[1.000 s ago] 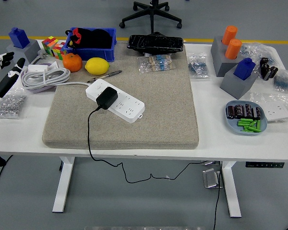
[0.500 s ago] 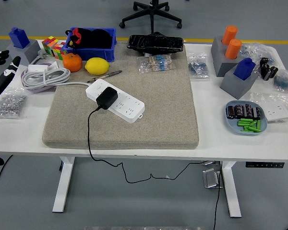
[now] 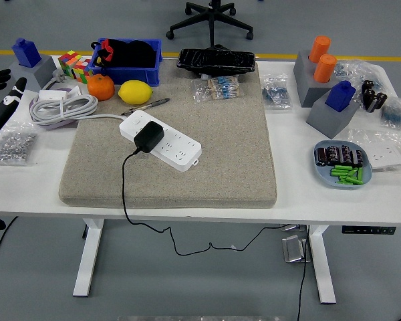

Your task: Press the white button,pick up the black plug,place it near the board,insert it into the board

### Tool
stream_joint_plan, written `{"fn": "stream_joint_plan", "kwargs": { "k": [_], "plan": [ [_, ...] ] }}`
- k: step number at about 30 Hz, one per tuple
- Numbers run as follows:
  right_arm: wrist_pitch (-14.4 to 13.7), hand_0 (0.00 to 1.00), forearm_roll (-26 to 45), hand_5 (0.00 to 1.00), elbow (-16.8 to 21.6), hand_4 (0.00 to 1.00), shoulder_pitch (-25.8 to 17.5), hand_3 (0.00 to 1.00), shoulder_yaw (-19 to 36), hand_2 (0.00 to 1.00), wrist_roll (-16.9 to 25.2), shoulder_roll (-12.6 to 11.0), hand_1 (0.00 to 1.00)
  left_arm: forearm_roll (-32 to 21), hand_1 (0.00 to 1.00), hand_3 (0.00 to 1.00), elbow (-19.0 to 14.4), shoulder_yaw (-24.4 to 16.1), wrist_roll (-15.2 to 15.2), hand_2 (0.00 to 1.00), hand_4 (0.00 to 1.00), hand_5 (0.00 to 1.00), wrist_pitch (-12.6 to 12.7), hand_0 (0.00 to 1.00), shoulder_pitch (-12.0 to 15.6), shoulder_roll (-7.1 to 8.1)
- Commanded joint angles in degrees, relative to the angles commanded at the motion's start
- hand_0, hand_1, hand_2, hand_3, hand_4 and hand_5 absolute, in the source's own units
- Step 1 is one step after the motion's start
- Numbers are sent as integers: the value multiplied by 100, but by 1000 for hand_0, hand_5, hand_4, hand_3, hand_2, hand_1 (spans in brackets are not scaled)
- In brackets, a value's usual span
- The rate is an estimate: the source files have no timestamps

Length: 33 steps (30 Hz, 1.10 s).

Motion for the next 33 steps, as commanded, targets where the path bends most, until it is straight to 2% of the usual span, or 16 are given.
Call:
{"fn": "stream_joint_plan", "kwargs": {
  "k": [33],
  "plan": [
    [32, 810, -10, 444, -13, 763, 55, 648, -28, 699, -27, -9, 706, -5, 881, 819, -34, 29, -27, 859, 826, 735, 29, 955, 18, -23]
  ]
}}
